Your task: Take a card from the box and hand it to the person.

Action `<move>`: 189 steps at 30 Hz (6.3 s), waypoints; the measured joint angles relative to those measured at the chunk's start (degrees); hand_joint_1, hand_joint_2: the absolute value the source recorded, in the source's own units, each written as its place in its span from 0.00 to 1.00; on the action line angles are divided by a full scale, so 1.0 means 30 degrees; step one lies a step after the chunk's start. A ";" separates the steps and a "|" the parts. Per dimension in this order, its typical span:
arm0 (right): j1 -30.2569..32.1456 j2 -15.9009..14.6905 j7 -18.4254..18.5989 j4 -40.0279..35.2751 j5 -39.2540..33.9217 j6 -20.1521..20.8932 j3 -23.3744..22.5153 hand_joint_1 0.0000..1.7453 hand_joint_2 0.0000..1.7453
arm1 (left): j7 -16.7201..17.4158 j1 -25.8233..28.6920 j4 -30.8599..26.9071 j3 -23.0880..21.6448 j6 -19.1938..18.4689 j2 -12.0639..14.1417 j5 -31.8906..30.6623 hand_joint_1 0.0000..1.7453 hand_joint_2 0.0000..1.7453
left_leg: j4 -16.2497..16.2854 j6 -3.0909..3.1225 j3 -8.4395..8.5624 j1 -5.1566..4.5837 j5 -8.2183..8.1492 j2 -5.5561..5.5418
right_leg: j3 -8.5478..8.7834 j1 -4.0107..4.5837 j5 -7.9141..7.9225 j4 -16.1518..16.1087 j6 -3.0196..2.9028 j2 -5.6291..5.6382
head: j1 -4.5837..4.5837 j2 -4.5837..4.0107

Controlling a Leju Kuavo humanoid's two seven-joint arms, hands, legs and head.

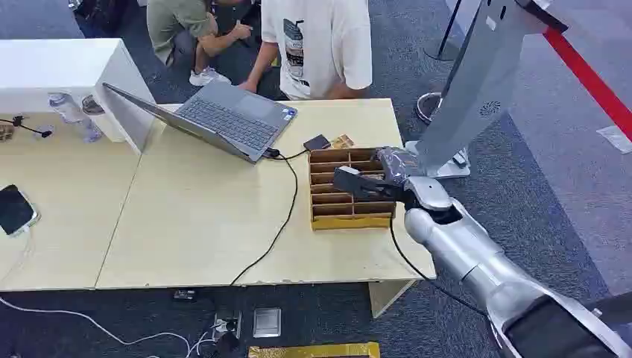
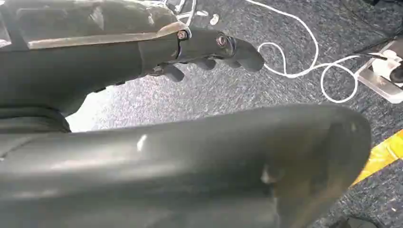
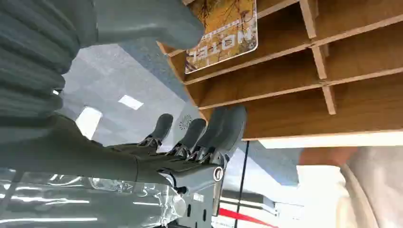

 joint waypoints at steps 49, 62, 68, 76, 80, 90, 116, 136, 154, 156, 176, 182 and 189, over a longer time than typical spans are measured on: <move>0.0423 0.0393 -0.0197 -0.1195 -0.0015 0.0204 0.0940 0.35 1.00 | 0.0065 0.0173 0.0000 0.0015 0.0750 0.0000 0.0816 0.00 0.00 | 0.0000 0.0000 -0.0001 0.0000 0.0000 0.0000 | -0.0001 0.0000 0.0000 0.0000 0.0000 0.0000 | 0.0007 0.0000; 0.0391 0.0379 -0.0080 -0.1457 0.0007 0.0066 0.0918 0.28 1.00 | 0.0116 0.0166 0.0000 0.0015 0.0729 0.0000 0.0823 0.00 0.00 | 0.0000 0.0000 0.0000 0.0000 0.0000 0.0001 | -0.0001 0.0000 0.0000 0.0000 0.0000 0.0001 | 0.0000 0.0000; 0.0392 0.0364 0.0007 -0.1457 0.0007 0.0087 0.0918 0.36 1.00 | 0.0116 0.0169 0.0000 0.0014 0.0743 0.0000 0.0830 0.00 0.00 | 0.0001 0.0000 0.0001 0.0000 0.0000 0.0001 | -0.0002 0.0000 0.0000 -0.0001 0.0000 0.0001 | 0.0007 0.0007; 0.0392 0.0291 0.0007 -0.1457 0.0007 0.0109 0.0918 0.49 1.00 | 0.0131 0.0173 0.0000 0.0015 0.0787 0.0000 0.0940 0.00 0.00 | 0.0001 0.0000 0.0000 0.0000 0.0000 0.0001 | -0.0001 0.0000 0.0000 0.0000 0.0000 0.0001 | 0.0007 0.0000; 0.0392 0.0291 0.0015 -0.1457 0.0007 0.0189 0.0918 0.47 1.00 | 0.0131 0.0179 0.0000 0.0021 0.0954 0.0000 0.1100 0.00 0.00 | 0.0001 0.0000 0.0001 0.0000 0.0000 0.0001 | -0.0001 0.0000 0.0000 0.0000 0.0000 0.0000 | 0.0000 0.0000; 0.0401 0.0262 0.0058 -0.1282 0.0000 0.0226 0.0918 0.38 1.00 | 0.0146 0.0170 0.0000 0.0022 0.0998 0.0000 0.1209 0.00 0.00 | 0.0001 0.0000 0.0001 0.0000 0.0000 0.0002 | -0.0003 0.0000 0.0000 -0.0001 0.0000 0.0001 | 0.0007 0.0007; 0.0408 0.0102 -0.0007 -0.0751 -0.0029 0.0109 0.0940 0.52 1.00 | 0.0109 0.0126 0.0000 0.0036 0.1100 -0.0007 0.1486 0.00 0.00 | 0.0001 0.0000 -0.0004 0.0000 0.0000 0.0003 | -0.0008 0.0000 0.0000 -0.0002 0.0000 0.0001 | 0.0000 0.0000; 0.0584 0.0102 -0.0241 -0.0336 -0.0051 0.0087 0.0947 1.00 1.00 | 0.0065 0.0105 0.0000 0.0058 0.1217 -0.0109 0.1668 0.00 0.00 | 0.0002 0.0000 -0.0006 0.0000 0.0000 0.0004 | -0.0008 0.0000 0.0000 -0.0001 0.0000 0.0003 | -0.0007 0.0000; 0.0583 0.0102 -0.0816 -0.0299 -0.0088 -0.0299 0.0947 1.00 1.00 | 0.0000 0.0105 0.0000 0.0102 0.1311 -0.0124 0.1800 0.00 0.00 | 0.0004 0.0000 -0.0003 0.0000 0.0000 0.0004 | -0.0005 0.0000 0.0001 -0.0001 0.0001 0.0003 | 0.0007 0.0000; 0.0580 0.0102 -0.0867 -0.0306 -0.0030 -0.0299 0.0940 1.00 1.00 | -0.0007 0.0105 0.0000 0.0102 0.1326 -0.0124 0.1807 0.00 0.00 | 0.0004 0.0000 -0.0002 0.0000 0.0000 0.0004 | -0.0005 0.0000 0.0001 -0.0001 0.0001 0.0003 | 0.0007 0.0007; -0.0951 -0.1341 0.0722 -0.3746 0.0219 0.0233 0.0743 1.00 1.00 | -0.0219 0.0307 0.0000 0.0109 0.1362 -0.0131 0.2200 0.00 0.00 | 0.0020 0.0000 -0.0006 -0.0002 0.0000 0.0005 | -0.0008 -0.0005 0.0009 -0.0002 0.0009 0.0003 | 0.0007 0.0000; -0.1423 -0.2105 0.1128 -0.5325 0.0226 0.0233 0.0612 1.00 1.00 | -0.0262 0.0332 0.0000 0.0102 0.1421 -0.0131 0.2200 0.00 0.00 | 0.0024 0.0000 -0.0005 -0.0001 0.0000 0.0004 | -0.0006 -0.0005 0.0010 -0.0003 0.0011 0.0002 | 0.0007 0.0000; -0.1474 -0.2543 0.1428 -0.5967 0.0400 -0.0094 0.0561 1.00 1.00 | -0.0262 0.0310 0.0000 0.0102 0.1406 -0.0138 0.2164 0.00 0.00 | 0.0024 0.0000 -0.0010 -0.0001 0.0000 0.0004 | -0.0005 -0.0005 0.0011 -0.0003 0.0011 0.0003 | 0.0007 0.0000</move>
